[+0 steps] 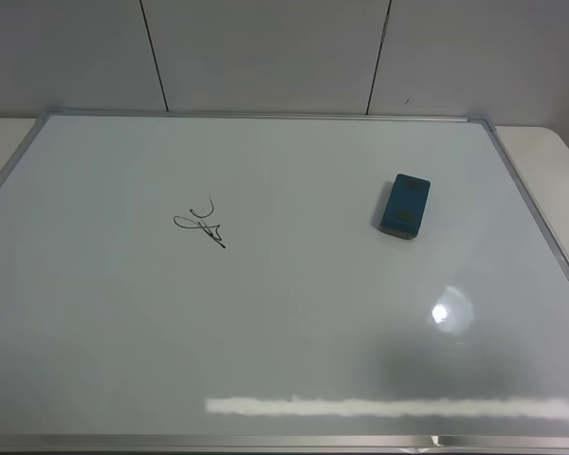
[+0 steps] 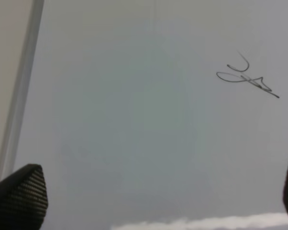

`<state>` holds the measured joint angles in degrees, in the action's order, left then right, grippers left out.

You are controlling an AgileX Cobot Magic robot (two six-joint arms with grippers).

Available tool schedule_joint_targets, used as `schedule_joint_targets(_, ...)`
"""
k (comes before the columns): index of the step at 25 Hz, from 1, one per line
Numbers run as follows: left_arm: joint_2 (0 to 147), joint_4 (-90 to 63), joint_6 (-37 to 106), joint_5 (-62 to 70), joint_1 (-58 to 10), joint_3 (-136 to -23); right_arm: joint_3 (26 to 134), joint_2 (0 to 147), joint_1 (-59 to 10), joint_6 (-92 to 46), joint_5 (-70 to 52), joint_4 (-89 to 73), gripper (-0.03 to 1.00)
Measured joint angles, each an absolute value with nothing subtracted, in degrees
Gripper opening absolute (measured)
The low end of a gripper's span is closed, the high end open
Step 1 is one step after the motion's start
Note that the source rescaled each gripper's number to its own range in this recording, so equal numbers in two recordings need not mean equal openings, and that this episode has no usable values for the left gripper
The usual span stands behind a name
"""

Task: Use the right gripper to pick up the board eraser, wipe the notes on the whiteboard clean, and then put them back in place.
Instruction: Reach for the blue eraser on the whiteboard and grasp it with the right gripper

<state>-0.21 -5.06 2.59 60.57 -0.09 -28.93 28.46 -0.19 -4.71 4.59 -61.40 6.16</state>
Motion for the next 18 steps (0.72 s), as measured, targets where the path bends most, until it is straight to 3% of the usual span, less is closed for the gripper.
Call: schedule_joint_targets(18, -0.2, -5.1, 2.6, 60.6, -0.1, -28.9, 30.1, 15.7, -4.7, 8.8, -61.3, 6.4, 1.0)
